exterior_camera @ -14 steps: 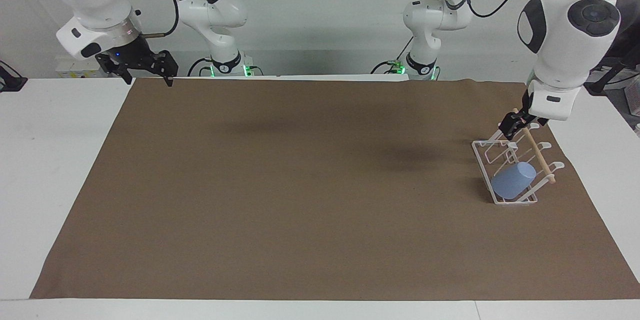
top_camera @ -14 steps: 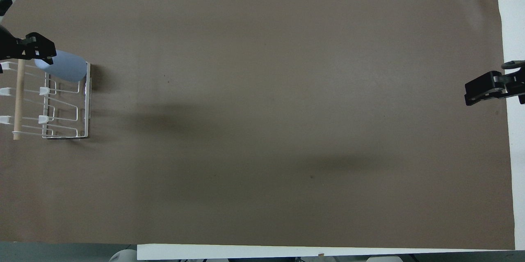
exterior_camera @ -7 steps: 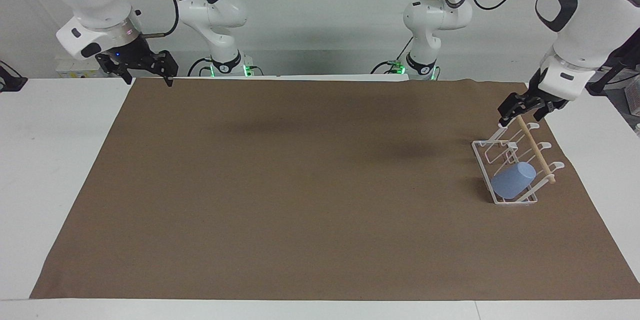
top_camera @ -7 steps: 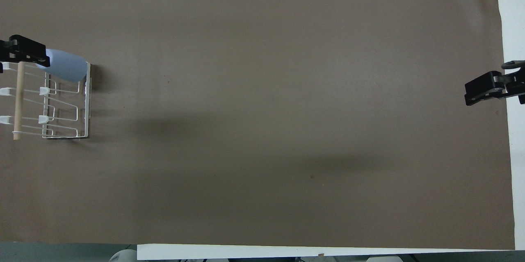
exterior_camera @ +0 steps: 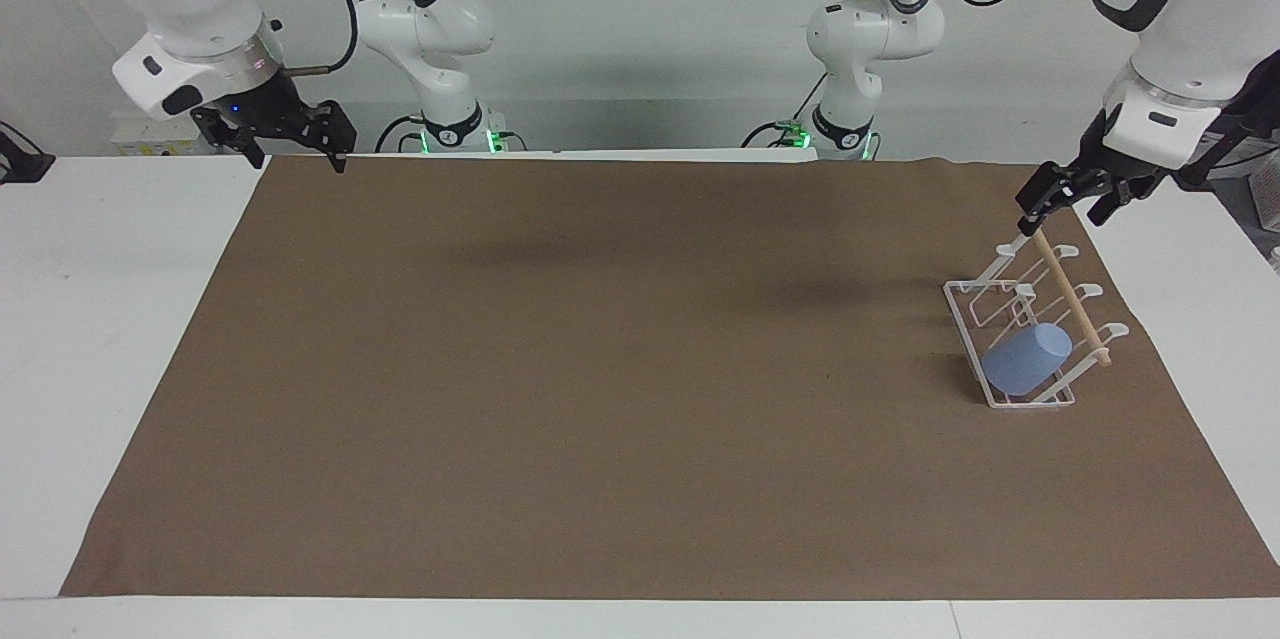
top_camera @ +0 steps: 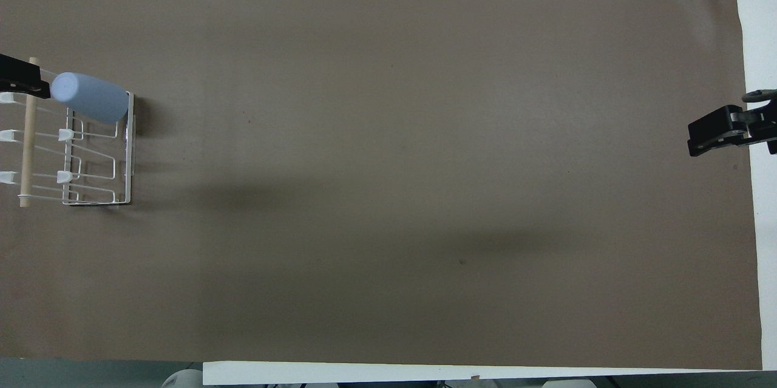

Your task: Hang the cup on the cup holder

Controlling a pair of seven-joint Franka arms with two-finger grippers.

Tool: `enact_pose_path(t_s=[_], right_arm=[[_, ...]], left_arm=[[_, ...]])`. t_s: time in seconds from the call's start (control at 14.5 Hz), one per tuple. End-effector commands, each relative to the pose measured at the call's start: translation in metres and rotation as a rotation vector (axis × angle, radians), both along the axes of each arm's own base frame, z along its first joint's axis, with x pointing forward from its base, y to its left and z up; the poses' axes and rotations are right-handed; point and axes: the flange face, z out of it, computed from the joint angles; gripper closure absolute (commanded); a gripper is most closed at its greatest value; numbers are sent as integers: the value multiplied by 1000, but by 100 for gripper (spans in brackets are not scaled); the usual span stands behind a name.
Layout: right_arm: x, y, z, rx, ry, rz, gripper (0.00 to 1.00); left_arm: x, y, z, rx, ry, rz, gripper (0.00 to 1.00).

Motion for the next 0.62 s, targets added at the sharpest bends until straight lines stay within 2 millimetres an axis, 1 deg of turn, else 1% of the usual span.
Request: enact_pose_path(t_s=[0.0, 0.07, 0.14, 0.21, 0.48, 0.55], right_arm=[[-6, -1, 0, -4, 4, -1, 1], [-6, -1, 0, -4, 4, -1, 1], [-6, 0, 0, -4, 4, 0, 1], [-6, -1, 0, -4, 4, -1, 1], [-6, 0, 0, -4, 4, 0, 1], [-6, -1, 0, -4, 4, -1, 1]], left_arm=[[-12, -1, -9, 15, 19, -19, 0], [-17, -2, -12, 15, 25, -19, 0], [-19, 2, -17, 15, 23, -15, 0], [-19, 1, -17, 15, 9, -20, 0], [-16, 3, -15, 16, -16, -45, 0], [-19, 7, -7, 16, -30, -39, 0]])
